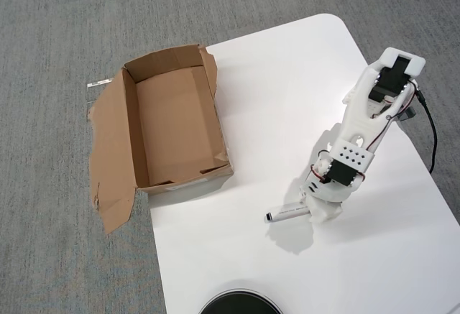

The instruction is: Grasp a pen and put it in the box.

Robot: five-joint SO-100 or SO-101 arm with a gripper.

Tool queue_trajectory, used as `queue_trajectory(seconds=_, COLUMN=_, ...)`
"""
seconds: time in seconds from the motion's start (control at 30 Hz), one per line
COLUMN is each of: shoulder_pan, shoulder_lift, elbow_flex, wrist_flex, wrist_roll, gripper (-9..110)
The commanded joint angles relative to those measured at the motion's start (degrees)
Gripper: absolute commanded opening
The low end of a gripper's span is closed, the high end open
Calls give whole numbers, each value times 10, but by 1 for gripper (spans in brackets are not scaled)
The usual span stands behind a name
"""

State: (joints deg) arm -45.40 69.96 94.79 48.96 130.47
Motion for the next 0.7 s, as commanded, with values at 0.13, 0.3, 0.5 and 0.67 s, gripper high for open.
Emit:
queue_trajectory(seconds=0.13, shoulder_pan=-3, shoulder_lift=-5, elbow_flex=-5, wrist_flex=-4, wrist_roll=-1, gripper=18)
queue_trajectory(seconds=0.3, shoulder_pan=-3, shoulder_lift=-5, elbow_flex=-6, wrist_flex=-4, wrist_roll=-1, gripper=18)
queue_trajectory(seconds=0.5, shoulder_pan=-3, shoulder_lift=-5, elbow_flex=-6, wrist_flex=-4, wrist_roll=-1, gripper=16)
queue_trajectory(seconds=0.67, shoulder_pan=-3, shoulder_lift=-5, elbow_flex=-6, wrist_flex=-4, wrist_roll=-2, gripper=6)
